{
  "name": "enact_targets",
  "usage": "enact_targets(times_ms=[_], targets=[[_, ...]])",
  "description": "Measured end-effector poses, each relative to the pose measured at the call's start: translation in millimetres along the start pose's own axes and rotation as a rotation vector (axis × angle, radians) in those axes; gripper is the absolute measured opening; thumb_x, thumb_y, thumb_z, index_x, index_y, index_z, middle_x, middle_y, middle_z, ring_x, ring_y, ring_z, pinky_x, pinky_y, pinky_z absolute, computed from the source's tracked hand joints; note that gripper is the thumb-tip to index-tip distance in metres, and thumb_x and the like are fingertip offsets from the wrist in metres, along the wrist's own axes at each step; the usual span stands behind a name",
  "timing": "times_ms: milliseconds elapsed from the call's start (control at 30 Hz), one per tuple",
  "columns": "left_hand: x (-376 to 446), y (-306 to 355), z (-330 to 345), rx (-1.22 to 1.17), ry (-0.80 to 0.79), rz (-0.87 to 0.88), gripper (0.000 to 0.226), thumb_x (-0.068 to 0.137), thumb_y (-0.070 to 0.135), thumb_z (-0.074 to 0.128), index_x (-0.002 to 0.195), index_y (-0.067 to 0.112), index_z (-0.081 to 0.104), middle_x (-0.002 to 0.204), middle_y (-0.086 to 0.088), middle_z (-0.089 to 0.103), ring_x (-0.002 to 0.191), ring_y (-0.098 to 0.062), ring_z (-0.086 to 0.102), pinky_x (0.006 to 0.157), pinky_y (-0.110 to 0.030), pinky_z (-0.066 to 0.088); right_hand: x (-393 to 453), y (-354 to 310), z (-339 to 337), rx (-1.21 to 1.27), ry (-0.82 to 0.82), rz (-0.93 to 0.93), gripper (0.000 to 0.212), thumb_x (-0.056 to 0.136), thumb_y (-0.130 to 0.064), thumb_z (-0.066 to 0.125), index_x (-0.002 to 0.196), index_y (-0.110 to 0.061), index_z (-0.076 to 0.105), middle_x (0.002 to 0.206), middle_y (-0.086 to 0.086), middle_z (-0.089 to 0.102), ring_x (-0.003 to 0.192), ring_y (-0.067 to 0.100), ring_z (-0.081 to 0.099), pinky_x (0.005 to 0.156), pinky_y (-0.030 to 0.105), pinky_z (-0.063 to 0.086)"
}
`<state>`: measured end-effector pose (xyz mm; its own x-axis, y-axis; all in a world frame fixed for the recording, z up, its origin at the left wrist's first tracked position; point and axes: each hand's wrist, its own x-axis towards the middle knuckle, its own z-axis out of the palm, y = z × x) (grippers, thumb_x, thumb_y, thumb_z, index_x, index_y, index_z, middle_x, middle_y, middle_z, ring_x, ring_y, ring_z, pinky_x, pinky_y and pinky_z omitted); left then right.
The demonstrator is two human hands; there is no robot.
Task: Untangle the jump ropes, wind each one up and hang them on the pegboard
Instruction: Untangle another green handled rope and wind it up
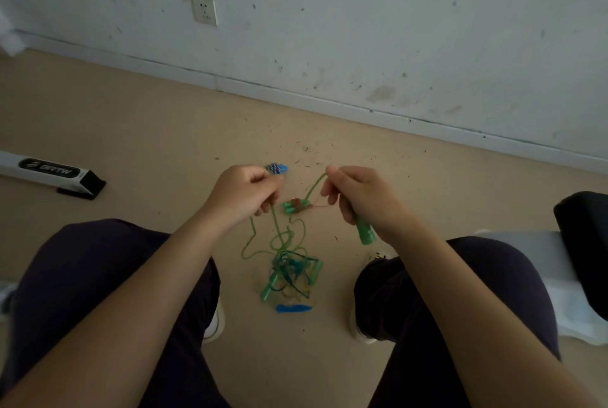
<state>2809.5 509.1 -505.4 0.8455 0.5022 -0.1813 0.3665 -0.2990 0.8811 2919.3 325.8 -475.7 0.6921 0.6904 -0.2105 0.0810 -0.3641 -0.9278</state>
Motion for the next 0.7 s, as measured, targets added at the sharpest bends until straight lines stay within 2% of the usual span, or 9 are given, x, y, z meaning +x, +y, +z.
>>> enact_targets(times_ms=[67, 100, 200, 267, 400, 467, 533, 633, 700], targets=[[-1.1, -4.5, 1.3, 0.302, -0.023, -0.036, 0.028, 0.094, 0.042, 0.061, 0.082, 0.018, 0.068, 0.070, 0.006, 0.068, 0.064, -0.015, 0.065, 0.066, -0.035, 0.054, 1.1, 1.3, -2.8, 0.067, 0.017, 0.015, 0.040, 0.102, -0.031, 0.047, 0.080, -0.008, 0.072, 0.070, -0.005, 0.061, 0.066, 0.015, 0.053, 0.074, 0.036, 0.049], [-3.6, -3.9, 3.0, 0.356, -0.042, -0.053, 0.029, 0.092, 0.049, 0.062, 0.091, 0.020, 0.067, 0.079, 0.006, 0.068, 0.069, -0.014, 0.066, 0.067, -0.033, 0.054, 1.8, 2.2, -2.8, 0.084, 0.016, 0.018, 0.039, 0.102, -0.030, 0.048, 0.082, -0.010, 0.074, 0.066, -0.012, 0.059, 0.069, 0.011, 0.052, 0.082, 0.036, 0.046], [-10.8, 5.7, 8.1, -0.025, -0.241, -0.083, 0.046, 0.081, 0.061, 0.068, 0.104, 0.022, 0.067, 0.095, 0.004, 0.072, 0.084, -0.014, 0.073, 0.078, -0.036, 0.060, 3.9, 4.7, -0.3, 0.277, -0.073, 0.020, 0.036, 0.102, -0.026, 0.047, 0.093, -0.007, 0.076, 0.066, -0.001, 0.047, 0.065, 0.010, 0.046, 0.078, 0.034, 0.041], [-15.1, 11.6, 12.2, -0.133, -0.380, -0.007, 0.055, 0.074, 0.066, 0.072, 0.108, 0.022, 0.071, 0.101, 0.005, 0.076, 0.098, -0.012, 0.071, 0.092, -0.039, 0.057, 2.4, 3.4, 1.9, 0.408, -0.176, 0.009, 0.034, 0.103, -0.022, 0.044, 0.104, -0.005, 0.074, 0.071, 0.002, 0.054, 0.071, 0.016, 0.056, 0.076, 0.030, 0.049], [-19.0, 12.4, 21.7, -0.229, -0.440, 0.052, 0.050, 0.079, 0.046, 0.071, 0.116, 0.013, 0.067, 0.105, -0.004, 0.076, 0.101, -0.016, 0.071, 0.100, -0.042, 0.053, -1.9, 2.4, 8.8, 0.223, -0.197, -0.094, 0.032, 0.101, -0.029, 0.047, 0.119, -0.016, 0.070, 0.097, -0.006, 0.074, 0.093, 0.011, 0.069, 0.082, 0.025, 0.052], [-18.6, 11.2, 23.8, -0.254, -0.421, 0.080, 0.055, 0.081, 0.049, 0.074, 0.125, 0.018, 0.062, 0.105, -0.005, 0.075, 0.103, -0.018, 0.071, 0.096, -0.040, 0.055, -2.2, 3.4, 10.8, 0.167, -0.184, -0.114, 0.033, 0.101, -0.033, 0.047, 0.124, -0.021, 0.068, 0.114, -0.006, 0.072, 0.106, 0.009, 0.066, 0.091, 0.027, 0.049], [-16.4, 9.6, 24.2, -0.236, -0.355, 0.099, 0.065, 0.077, 0.056, 0.075, 0.133, 0.030, 0.057, 0.107, -0.001, 0.072, 0.105, -0.015, 0.069, 0.090, -0.036, 0.057, -2.5, 4.6, 10.8, 0.162, -0.206, -0.110, 0.035, 0.103, -0.033, 0.042, 0.130, -0.025, 0.063, 0.120, -0.016, 0.067, 0.111, -0.002, 0.061, 0.095, 0.024, 0.048], [-16.4, 10.1, 25.0, -0.258, -0.304, 0.121, 0.036, 0.088, 0.040, 0.068, 0.122, 0.030, 0.066, 0.107, 0.001, 0.074, 0.104, -0.010, 0.069, 0.086, -0.026, 0.056, -3.3, 3.2, 10.6, 0.107, -0.280, -0.122, 0.039, 0.106, -0.032, 0.034, 0.140, -0.030, 0.051, 0.124, -0.017, 0.064, 0.110, -0.006, 0.060, 0.086, 0.012, 0.048], [-17.0, 12.5, 23.7, -0.288, -0.294, 0.121, 0.021, 0.095, 0.028, 0.060, 0.113, 0.023, 0.069, 0.099, 0.001, 0.076, 0.095, -0.012, 0.072, 0.084, -0.025, 0.055, -1.1, 4.4, 8.9, 0.004, -0.159, -0.136, 0.037, 0.106, -0.033, 0.035, 0.134, -0.026, 0.058, 0.116, -0.006, 0.068, 0.100, -0.001, 0.063, 0.082, 0.017, 0.050]])
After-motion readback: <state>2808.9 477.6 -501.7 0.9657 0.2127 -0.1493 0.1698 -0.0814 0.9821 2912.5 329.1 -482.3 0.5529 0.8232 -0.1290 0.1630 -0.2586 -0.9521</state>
